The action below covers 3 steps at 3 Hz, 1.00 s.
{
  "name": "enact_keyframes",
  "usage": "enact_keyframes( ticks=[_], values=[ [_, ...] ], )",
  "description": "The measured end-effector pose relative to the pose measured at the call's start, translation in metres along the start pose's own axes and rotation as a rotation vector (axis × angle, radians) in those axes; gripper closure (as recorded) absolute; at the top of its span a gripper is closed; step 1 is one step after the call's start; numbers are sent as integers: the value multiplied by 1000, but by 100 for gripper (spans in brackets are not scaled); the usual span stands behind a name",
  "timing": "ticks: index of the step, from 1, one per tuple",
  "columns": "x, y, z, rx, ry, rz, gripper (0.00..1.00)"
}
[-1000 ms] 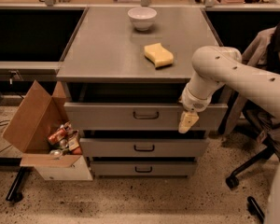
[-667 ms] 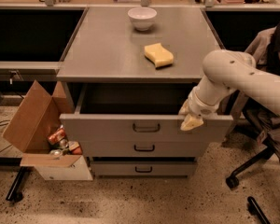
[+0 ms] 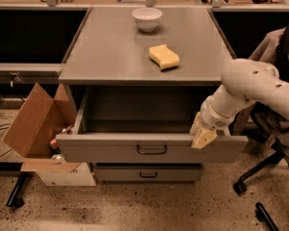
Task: Open top drawer
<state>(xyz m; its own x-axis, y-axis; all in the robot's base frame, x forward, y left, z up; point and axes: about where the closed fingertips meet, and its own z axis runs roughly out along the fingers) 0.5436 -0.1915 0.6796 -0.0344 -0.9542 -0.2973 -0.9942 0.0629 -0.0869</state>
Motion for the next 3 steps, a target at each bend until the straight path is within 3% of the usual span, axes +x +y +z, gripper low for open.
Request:
enact_keyframes(
  ticks=[1, 2, 3],
  values=[
    [0, 0, 0, 0, 0, 0, 83],
    [0, 0, 0, 0, 0, 0, 53],
    [0, 0, 0, 0, 0, 0, 29]
  ],
)
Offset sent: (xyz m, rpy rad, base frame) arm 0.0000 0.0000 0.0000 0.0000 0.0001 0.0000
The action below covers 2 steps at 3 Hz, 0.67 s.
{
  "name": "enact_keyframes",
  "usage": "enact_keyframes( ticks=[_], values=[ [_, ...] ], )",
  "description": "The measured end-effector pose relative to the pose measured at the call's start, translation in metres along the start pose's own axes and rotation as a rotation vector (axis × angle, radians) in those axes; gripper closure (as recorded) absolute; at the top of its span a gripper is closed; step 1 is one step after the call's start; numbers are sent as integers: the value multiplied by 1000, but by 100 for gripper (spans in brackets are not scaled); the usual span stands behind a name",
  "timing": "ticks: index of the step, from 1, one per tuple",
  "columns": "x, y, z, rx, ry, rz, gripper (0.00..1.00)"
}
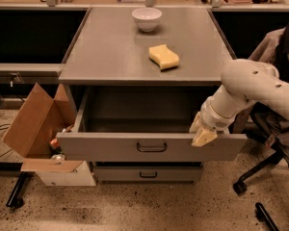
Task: Open top drawer
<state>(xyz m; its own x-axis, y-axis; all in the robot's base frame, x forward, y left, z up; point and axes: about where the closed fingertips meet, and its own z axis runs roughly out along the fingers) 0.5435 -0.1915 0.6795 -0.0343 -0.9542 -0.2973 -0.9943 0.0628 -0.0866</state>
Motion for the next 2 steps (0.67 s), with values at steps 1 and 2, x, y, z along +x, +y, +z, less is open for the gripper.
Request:
enact_keyframes(
  ticks=[1, 2],
  values=[
    [0, 0, 0, -1, 0, 0, 0],
    [0, 1, 1, -4, 1, -1, 0]
  ],
)
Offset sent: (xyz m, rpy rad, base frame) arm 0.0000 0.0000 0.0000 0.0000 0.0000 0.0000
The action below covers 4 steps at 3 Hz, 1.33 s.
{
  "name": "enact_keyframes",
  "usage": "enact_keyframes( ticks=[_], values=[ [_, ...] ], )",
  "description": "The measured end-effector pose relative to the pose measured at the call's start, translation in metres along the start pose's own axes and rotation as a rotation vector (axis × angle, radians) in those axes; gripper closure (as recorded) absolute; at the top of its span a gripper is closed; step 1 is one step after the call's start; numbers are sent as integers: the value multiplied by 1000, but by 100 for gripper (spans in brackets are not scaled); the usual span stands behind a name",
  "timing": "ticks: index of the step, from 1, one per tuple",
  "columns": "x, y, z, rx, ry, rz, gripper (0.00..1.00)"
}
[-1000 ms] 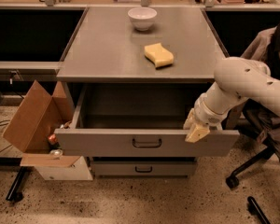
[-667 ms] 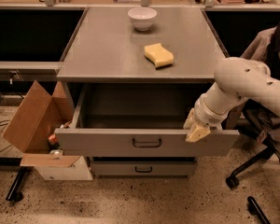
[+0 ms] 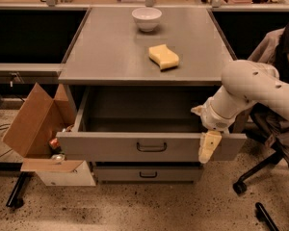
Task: Open top drawer
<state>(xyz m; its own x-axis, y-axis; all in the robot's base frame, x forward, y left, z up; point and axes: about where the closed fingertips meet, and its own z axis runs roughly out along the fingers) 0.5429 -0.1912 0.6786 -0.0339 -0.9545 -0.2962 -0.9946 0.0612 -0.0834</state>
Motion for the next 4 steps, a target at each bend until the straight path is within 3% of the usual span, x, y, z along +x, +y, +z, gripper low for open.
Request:
enact_keyframes(
  ticks=[1, 2, 4],
  values=[
    [10, 17, 5, -69, 20, 9, 2],
    [17, 28, 7, -99, 24, 17, 24],
    [44, 46, -9, -79, 39, 57, 71]
  ],
)
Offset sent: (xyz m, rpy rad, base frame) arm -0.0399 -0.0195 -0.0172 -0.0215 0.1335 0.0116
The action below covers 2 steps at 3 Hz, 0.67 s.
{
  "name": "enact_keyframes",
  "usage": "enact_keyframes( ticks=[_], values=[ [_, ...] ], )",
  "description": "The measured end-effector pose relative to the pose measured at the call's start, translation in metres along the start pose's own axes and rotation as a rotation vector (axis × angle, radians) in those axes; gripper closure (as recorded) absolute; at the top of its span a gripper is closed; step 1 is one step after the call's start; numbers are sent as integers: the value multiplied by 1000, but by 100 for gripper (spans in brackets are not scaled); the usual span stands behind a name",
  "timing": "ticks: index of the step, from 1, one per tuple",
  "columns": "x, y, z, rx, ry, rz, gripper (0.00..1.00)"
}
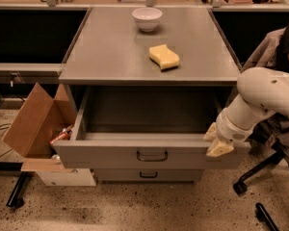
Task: Open top drawer
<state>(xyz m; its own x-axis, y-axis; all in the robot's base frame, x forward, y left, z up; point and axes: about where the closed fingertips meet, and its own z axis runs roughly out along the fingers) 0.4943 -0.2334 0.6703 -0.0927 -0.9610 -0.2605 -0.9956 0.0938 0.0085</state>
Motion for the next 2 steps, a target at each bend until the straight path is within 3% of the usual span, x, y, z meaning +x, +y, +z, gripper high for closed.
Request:
enact_keyframes(
  ticks=[1, 2],
  values=[
    [4, 4, -3, 11, -2, 3, 93],
    [3, 4, -2, 11, -2, 3, 100]
  ],
)
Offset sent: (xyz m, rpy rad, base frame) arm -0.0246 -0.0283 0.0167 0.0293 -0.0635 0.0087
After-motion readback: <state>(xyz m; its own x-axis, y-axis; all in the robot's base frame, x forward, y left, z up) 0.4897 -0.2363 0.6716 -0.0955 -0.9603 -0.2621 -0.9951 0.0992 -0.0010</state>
